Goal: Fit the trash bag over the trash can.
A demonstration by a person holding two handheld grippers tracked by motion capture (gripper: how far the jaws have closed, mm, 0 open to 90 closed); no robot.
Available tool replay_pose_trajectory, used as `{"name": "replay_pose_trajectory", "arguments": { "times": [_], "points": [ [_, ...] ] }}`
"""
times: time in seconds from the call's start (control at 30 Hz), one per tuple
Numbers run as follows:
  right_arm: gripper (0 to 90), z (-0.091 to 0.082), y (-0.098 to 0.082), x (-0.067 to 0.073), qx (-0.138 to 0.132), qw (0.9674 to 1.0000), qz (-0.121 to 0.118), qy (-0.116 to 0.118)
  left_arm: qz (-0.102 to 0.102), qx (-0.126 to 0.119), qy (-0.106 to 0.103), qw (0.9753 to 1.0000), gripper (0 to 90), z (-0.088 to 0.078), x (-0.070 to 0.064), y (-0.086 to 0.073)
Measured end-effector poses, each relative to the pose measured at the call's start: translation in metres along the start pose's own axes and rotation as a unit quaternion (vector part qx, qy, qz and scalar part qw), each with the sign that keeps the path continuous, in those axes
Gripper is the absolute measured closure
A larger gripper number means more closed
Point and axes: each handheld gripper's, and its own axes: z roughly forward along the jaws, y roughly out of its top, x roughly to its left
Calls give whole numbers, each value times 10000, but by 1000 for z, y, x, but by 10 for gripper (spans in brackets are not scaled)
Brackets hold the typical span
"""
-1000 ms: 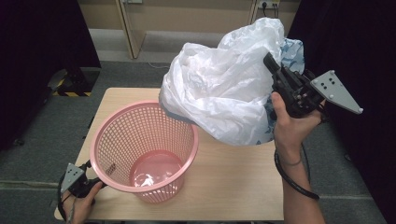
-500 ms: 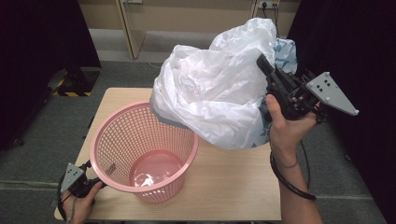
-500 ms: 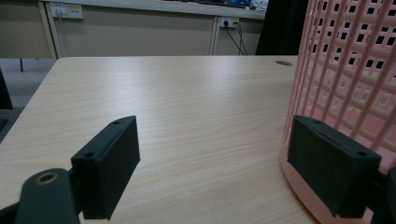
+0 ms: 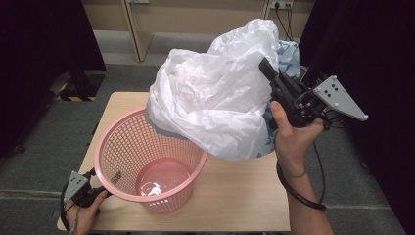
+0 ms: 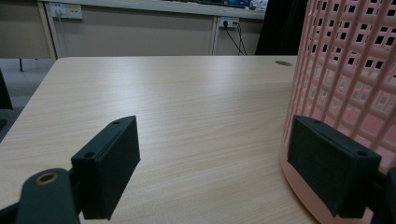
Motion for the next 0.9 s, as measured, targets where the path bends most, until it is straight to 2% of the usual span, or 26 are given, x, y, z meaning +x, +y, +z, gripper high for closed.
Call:
{"name": "replay_pose_trajectory", "arguments": {
  "times": [0.9],
  "points": [
    [900, 20, -10, 29, 83, 9985, 189, 513, 1, -5, -12, 10000, 163, 0, 0, 0]
  ]
}}
